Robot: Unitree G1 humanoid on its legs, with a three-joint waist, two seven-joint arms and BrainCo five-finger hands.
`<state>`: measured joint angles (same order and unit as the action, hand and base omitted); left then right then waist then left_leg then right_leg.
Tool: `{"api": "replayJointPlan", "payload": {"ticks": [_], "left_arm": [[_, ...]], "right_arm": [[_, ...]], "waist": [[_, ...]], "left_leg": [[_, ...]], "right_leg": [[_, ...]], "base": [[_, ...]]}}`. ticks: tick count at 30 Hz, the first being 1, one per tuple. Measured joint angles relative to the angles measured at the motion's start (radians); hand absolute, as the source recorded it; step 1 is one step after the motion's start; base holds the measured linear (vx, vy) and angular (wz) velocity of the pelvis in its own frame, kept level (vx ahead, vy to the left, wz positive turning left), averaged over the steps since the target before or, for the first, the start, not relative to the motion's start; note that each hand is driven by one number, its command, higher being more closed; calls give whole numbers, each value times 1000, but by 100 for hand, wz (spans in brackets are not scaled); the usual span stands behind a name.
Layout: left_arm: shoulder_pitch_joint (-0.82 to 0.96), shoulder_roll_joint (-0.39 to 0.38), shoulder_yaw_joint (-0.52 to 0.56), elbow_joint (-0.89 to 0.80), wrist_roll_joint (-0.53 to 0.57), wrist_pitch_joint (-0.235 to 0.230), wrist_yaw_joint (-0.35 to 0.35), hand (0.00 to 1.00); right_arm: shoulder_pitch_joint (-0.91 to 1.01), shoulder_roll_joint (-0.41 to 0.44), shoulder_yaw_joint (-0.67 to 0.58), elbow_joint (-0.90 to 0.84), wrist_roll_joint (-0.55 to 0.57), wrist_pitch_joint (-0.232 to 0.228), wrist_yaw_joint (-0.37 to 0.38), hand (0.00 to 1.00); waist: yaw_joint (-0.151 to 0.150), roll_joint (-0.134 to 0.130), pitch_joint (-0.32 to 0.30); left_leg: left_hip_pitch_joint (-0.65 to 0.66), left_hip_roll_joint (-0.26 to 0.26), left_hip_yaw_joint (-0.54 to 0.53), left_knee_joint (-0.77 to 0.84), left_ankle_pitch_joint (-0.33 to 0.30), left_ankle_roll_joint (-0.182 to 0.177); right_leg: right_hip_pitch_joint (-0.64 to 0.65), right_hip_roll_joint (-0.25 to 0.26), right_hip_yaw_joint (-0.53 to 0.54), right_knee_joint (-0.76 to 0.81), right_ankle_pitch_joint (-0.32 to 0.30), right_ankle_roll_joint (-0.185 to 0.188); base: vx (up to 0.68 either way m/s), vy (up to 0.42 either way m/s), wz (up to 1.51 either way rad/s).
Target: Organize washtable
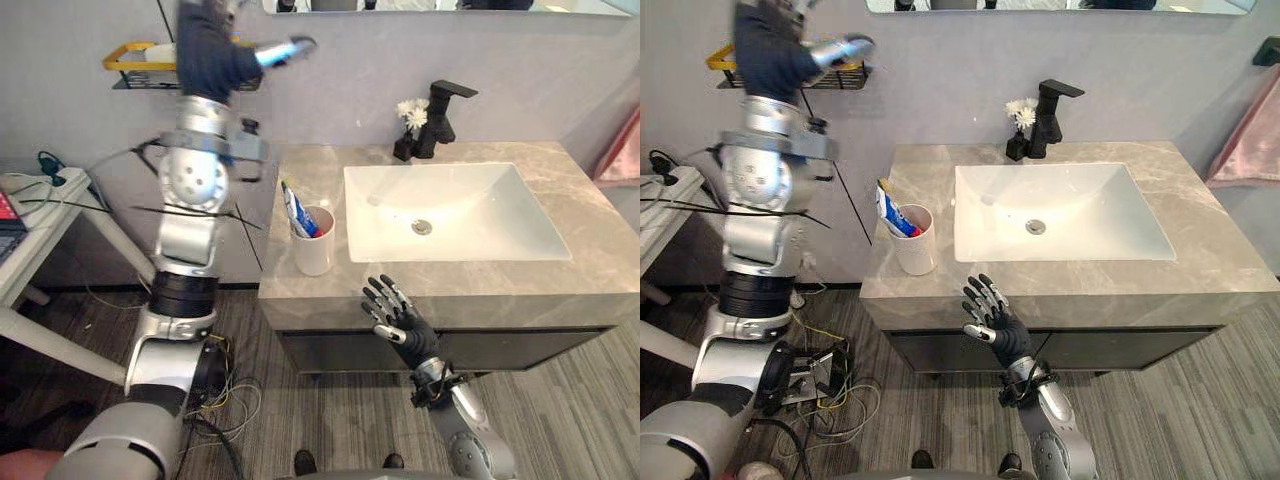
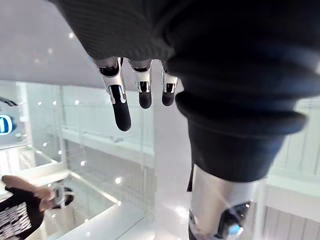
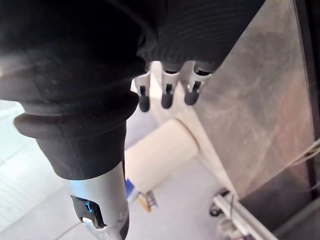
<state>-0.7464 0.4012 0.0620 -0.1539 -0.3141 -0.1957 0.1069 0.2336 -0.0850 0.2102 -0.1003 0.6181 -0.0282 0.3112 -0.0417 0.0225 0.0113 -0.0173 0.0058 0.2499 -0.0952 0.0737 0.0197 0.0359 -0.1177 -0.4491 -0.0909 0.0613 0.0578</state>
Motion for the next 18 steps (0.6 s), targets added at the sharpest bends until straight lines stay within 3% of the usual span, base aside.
{"api": "replayJointPlan", "payload": {"ticks": [4, 12, 15, 18], "left_arm": [[230, -23, 44, -103, -42, -7, -41, 100], [725, -239, 129, -322, -88, 17, -108, 100], [859, -312, 118, -369, -109, 18, -132, 100], [979, -366, 35, -371, -141, 36, -161, 100]], "right_arm": [[0, 2, -7, 26, 0, 1, 12, 0], [40, 68, -56, 42, -1, 6, 20, 0], [52, 76, -76, 42, -3, 6, 21, 0], [73, 87, -90, 42, -4, 6, 21, 0]], "waist": [[8, 6, -4], [31, 3, -5], [31, 3, -5], [31, 2, -5]], "left_leg": [[2, -7, -24, 0, 0, 0], [0, -11, -34, -1, 0, 0], [5, -10, -33, -6, -1, -1], [7, -8, -31, -6, -5, -6]], "right_leg": [[13, -6, -23, 0, -6, 8], [19, -10, -36, 0, -8, 9], [21, -10, -35, 1, -11, 6], [22, -9, -34, 2, -16, 4]], "base": [[24, 37, 18], [9, 28, 5], [0, 0, 0], [0, 0, 0]]}}
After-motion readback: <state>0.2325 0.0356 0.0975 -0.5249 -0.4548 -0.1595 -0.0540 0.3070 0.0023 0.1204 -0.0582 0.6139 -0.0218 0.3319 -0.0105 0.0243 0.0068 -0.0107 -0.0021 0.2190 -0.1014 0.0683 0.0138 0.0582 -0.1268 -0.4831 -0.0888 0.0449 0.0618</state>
